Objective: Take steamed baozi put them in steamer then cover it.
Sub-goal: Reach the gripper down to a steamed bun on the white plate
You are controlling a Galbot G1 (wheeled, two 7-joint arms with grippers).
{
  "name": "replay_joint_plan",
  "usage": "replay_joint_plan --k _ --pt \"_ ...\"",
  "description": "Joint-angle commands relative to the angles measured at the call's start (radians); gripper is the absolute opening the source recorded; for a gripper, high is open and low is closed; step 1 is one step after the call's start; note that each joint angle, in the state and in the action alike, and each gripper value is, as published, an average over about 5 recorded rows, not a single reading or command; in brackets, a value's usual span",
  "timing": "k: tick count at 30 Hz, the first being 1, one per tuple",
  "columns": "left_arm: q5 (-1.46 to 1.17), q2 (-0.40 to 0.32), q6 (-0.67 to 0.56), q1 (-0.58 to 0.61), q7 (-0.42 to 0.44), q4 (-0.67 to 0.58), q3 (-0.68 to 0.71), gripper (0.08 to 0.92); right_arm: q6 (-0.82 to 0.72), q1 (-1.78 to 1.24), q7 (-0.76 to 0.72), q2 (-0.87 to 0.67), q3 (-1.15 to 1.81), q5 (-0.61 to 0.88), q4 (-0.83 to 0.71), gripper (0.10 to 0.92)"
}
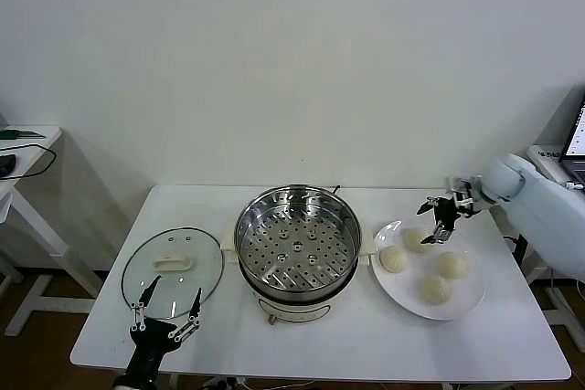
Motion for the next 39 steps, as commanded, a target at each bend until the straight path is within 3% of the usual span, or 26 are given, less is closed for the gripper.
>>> replay_joint_plan --k 1,19,30,39 --pt "0.000 -0.003 0.000 0.001 -0.001 0.004 0.001 0.823 0.014 0.038 -0.034 0.087 -0.043 -0.148 -0.085 0.823" --pt "0.000 -0.003 -0.002 0.000 -0.008 0.017 0.004 0.823 0.020 -0.008 0.009 0.121 -0.019 -0.161 -0.136 0.812" --pt "-0.001 -0.005 -0.001 0.001 -0.012 0.016 -0.003 0.823 0.017 -0.028 0.032 0.121 -0.016 -0.161 -0.120 0.689" --pt "-0.003 -0.007 0.002 0.001 -0.016 0.012 -0.001 0.823 0.022 0.043 0.019 0.023 -0.068 -0.103 0.068 0.667"
